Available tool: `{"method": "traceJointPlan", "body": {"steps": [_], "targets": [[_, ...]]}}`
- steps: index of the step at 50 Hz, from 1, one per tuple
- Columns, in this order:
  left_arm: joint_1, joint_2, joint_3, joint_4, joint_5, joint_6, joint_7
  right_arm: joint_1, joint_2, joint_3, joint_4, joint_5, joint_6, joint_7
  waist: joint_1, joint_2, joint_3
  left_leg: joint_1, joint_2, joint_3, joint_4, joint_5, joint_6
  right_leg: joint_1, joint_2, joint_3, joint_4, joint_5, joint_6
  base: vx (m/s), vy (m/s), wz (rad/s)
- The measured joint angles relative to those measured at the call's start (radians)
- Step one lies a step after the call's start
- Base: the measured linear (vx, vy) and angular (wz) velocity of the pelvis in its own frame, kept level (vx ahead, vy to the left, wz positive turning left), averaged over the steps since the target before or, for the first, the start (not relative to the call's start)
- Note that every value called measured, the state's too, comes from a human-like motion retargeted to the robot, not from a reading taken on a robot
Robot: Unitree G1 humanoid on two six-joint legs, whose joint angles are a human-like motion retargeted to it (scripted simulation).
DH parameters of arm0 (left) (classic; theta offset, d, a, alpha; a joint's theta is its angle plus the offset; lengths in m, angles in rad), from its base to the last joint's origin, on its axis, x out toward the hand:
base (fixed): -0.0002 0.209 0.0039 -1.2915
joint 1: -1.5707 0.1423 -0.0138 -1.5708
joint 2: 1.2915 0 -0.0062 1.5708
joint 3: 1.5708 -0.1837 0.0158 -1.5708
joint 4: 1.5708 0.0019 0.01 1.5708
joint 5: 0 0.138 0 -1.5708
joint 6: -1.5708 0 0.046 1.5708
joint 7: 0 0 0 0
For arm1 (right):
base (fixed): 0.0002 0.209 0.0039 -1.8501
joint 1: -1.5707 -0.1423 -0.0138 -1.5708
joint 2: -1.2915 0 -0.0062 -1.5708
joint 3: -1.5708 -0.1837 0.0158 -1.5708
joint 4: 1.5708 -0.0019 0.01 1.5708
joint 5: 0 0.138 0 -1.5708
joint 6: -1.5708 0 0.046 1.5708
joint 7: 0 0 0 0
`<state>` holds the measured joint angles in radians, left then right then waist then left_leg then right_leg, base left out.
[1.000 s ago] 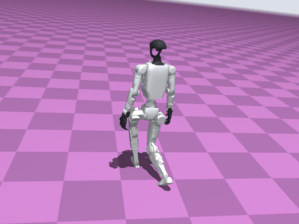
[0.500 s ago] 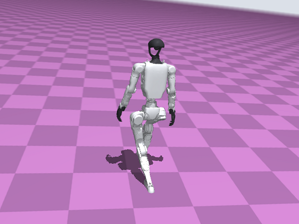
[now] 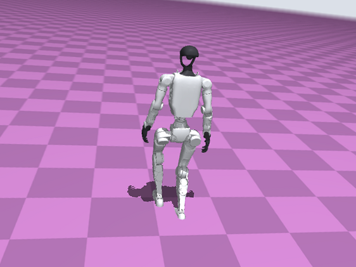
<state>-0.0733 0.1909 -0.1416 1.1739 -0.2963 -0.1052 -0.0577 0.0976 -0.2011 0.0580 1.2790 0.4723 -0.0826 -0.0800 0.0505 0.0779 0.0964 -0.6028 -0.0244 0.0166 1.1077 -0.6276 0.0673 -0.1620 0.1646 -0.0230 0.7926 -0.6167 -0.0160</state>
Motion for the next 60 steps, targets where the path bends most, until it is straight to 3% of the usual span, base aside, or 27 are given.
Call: {"method": "traceJointPlan", "body": {"steps": [5,10,14,17,18,20,22,25,28,30,34,38,40,43,45,50,52,56,60], "targets": [[0.0,-0.01,-0.002,-0.002,0.018,-0.008,0.002,-0.034,0.003,-0.011,0.013,-0.009,0.005,-0.013,-0.018,-0.071,-0.009,-0.032,-0.147,0.002,-0.429,0.101,-0.048,0.09,-0.058,0.03,-0.027,-0.073,0.018,0.63,-0.01,-0.08],[0.05,-0.019,0.001,0.038,0.01,0.006,0.011,-0.05,0.003,-0.025,0.027,-0.001,0.004,-0.039,-0.005,-0.105,-0.031,-0.086,-0.201,0.016,-0.309,0.138,-0.01,0.14,-0.07,0.054,0.089,-0.081,0.047,0.67,-0.01,-0.41],[0.093,-0.023,0.028,0.112,-0.034,0.026,0.007,-0.058,0.01,-0.05,0.054,0.027,0.003,-0.037,0.013,-0.159,-0.036,-0.03,-0.268,0.033,-0.205,0.136,0.072,0.191,-0.116,0.096,0.23,0.068,0.14,0.69,-0.01,-0.34],[0.116,-0.023,0.061,0.155,-0.052,0.043,-0.008,-0.072,0.013,-0.067,0.061,0.059,0.006,-0.009,0.004,-0.213,-0.043,0.029,-0.335,0.042,-0.196,0.099,0.136,0.132,-0.143,0.135,0.432,0.324,0.269,0.63,-0.05,-0.08],[0.12,-0.02,0.07,0.16,-0.052,0.047,-0.01,-0.08,0.015,-0.072,0.058,0.068,0.007,-0.001,0.001,-0.221,-0.046,0.048,-0.336,0.041,-0.192,0.077,0.149,0.092,-0.145,0.121,0.505,0.414,0.276,0.61,-0.11,-0.21],[0.122,-0.014,0.08,0.164,-0.045,0.054,-0.011,-0.1,0.016,-0.078,0.049,0.079,0.008,0.006,-0.01,-0.225,-0.047,0.09,-0.337,0.038,-0.19,0.038,0.172,0.001,-0.179,0.096,0.639,0.501,0.278,0.61,-0.04,-0.25],[0.115,-0.013,0.077,0.161,-0.033,0.06,-0.006,-0.115,0.013,-0.081,0.037,0.082,0.003,0.001,-0.03,-0.219,-0.047,0.14,-0.349,0.029,-0.207,0.012,0.187,-0.098,-0.244,0.091,0.742,0.455,0.265,0.6,0.09,-0.17],[0.09,-0.012,0.062,0.146,-0.007,0.065,0.014,-0.128,0.008,-0.075,0.018,0.078,-0.006,-0.019,-0.058,-0.199,-0.044,0.238,-0.345,0.013,-0.257,-0.024,0.186,-0.25,-0.348,0.054,0.815,0.301,0.164,0.6,0.04,-0.26],[0.052,-0.004,0.042,0.117,0.015,0.059,0.039,-0.126,0.004,-0.065,0.003,0.06,-0.013,-0.041,-0.085,-0.168,-0.034,0.348,-0.323,-0.014,-0.308,-0.059,0.176,-0.381,-0.393,0.017,0.75,0.199,0.108,0.61,-0.01,-0.21],[0.021,0.003,0.027,0.095,0.026,0.049,0.057,-0.122,0.005,-0.062,0.001,0.049,-0.014,-0.053,-0.098,-0.146,-0.023,0.419,-0.299,-0.031,-0.329,-0.089,0.17,-0.452,-0.393,-0.007,0.657,0.177,0.104,0.62,-0.04,-0.15],[-0.05,0.025,-0.003,0.056,0.055,0.019,0.089,-0.111,0.01,-0.073,0.027,0.034,-0.008,-0.074,-0.105,-0.107,-0.01,0.529,-0.242,-0.059,-0.363,-0.141,0.169,-0.554,-0.335,-0.032,0.366,0.226,0.167,0.61,-0.07,-0.15],[-0.112,0.043,-0.016,0.032,0.073,-0.004,0.108,-0.101,0.015,-0.1,0.073,0.032,-0.001,-0.086,-0.093,-0.09,-0.043,0.581,-0.213,-0.076,-0.431,-0.156,0.164,-0.618,-0.265,-0.006,0.073,0.325,0.248,0.61,-0.09,-0.15],[-0.123,0.041,-0.012,0.028,0.076,-0.006,0.113,-0.09,0.015,-0.117,0.095,0.036,0.004,-0.086,-0.094,-0.091,-0.056,0.613,-0.206,-0.076,-0.436,-0.167,0.16,-0.631,-0.253,0.005,0.061,0.365,0.26,0.63,-0.1,0.0],[-0.1,0.019,0.006,0.04,0.064,0.0,0.112,-0.064,0.023,-0.14,0.118,0.047,0.008,-0.094,-0.098,-0.09,-0.061,0.641,-0.176,-0.043,-0.315,-0.183,0.135,-0.646,-0.24,0.003,0.215,0.387,0.225,0.62,-0.12,-0.1],[-0.08,0.007,0.021,0.073,0.045,0.012,0.094,-0.056,0.014,-0.149,0.139,0.06,0.013,-0.092,-0.105,-0.017,-0.063,0.657,-0.076,-0.05,-0.193,-0.157,0.085,-0.591,-0.175,-0.068,0.243,0.372,0.172,0.64,-0.12,-0.25],[-0.009,-0.026,0.02,0.145,0.052,0.038,0.036,-0.037,0.006,-0.136,0.128,0.062,0.015,-0.071,-0.112,0.068,-0.079,0.54,0.111,-0.026,0.173,0.174,-0.025,-0.494,-0.052,-0.131,0.246,0.275,0.057,0.54,-0.12,-0.26],[0.005,-0.032,0.012,0.151,0.067,0.047,0.015,-0.037,-0.005,-0.132,0.11,0.061,0.016,-0.061,-0.105,0.086,-0.082,0.454,0.188,-0.01,0.308,0.242,-0.017,-0.446,-0.02,-0.143,0.212,0.236,0.027,0.53,-0.11,-0.13],[0.015,-0.029,-0.002,0.128,0.093,0.054,0.002,-0.049,-0.031,-0.121,0.077,0.053,0.015,-0.054,-0.071,0.089,-0.081,0.272,0.273,0.016,0.47,0.168,0.047,-0.335,0.013,-0.139,0.126,0.181,0.006,0.56,-0.1,-0.07],[0.023,-0.018,0.001,0.076,0.097,0.042,0.021,-0.069,-0.052,-0.106,0.046,0.024,0.011,-0.053,-0.024,0.062,-0.071,0.12,0.239,0.046,0.437,0.016,0.085,-0.217,0.013,-0.106,0.057,0.126,0.015,0.59,-0.07,-0.14]]}}
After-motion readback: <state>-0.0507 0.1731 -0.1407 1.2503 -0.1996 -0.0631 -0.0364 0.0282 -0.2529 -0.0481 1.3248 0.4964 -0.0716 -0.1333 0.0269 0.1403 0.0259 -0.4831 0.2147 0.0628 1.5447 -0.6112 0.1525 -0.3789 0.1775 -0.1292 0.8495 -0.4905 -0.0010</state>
